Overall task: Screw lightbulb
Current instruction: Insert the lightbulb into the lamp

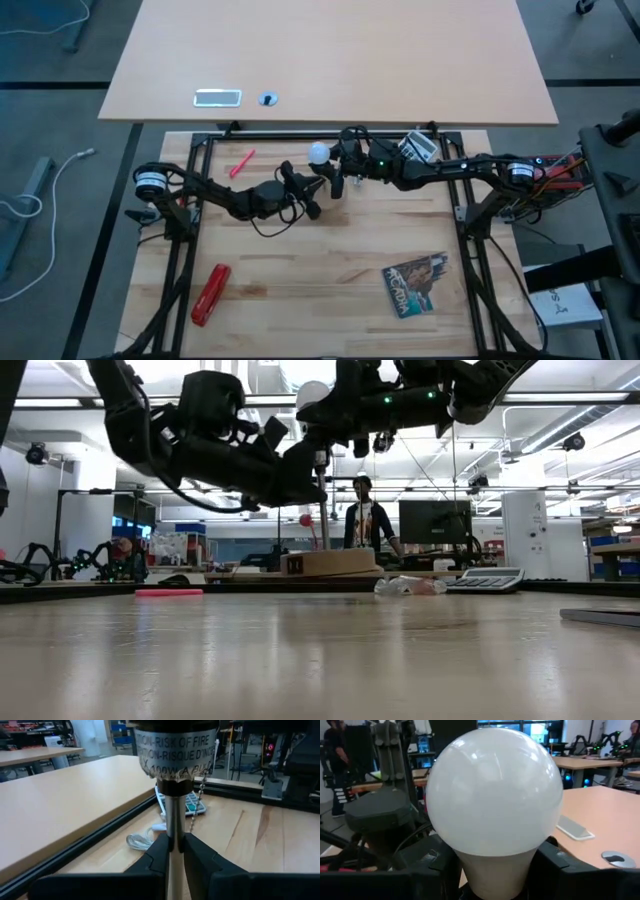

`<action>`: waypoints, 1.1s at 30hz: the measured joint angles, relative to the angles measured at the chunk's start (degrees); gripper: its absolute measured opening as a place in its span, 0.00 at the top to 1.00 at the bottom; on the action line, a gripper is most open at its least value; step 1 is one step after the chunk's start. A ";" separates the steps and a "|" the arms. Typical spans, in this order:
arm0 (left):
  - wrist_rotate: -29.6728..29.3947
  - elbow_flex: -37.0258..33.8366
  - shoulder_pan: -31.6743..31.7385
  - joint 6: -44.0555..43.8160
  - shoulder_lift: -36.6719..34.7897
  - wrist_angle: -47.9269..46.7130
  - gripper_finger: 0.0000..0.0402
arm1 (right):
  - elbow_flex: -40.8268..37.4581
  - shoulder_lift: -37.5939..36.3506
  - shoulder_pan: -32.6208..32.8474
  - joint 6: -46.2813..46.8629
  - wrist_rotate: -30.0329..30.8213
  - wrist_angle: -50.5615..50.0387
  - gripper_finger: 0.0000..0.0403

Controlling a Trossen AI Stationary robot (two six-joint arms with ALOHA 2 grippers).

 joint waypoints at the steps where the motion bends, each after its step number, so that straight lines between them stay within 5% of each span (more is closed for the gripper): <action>1: 0.00 0.43 0.00 -0.11 0.00 -0.86 0.93 | 0.00 0.00 0.01 -0.02 0.29 -0.08 0.60; 33: -0.25 -0.06 0.09 -5.54 -0.68 -15.31 0.84 | 0.22 -5.87 -0.43 -7.75 0.31 -19.46 0.33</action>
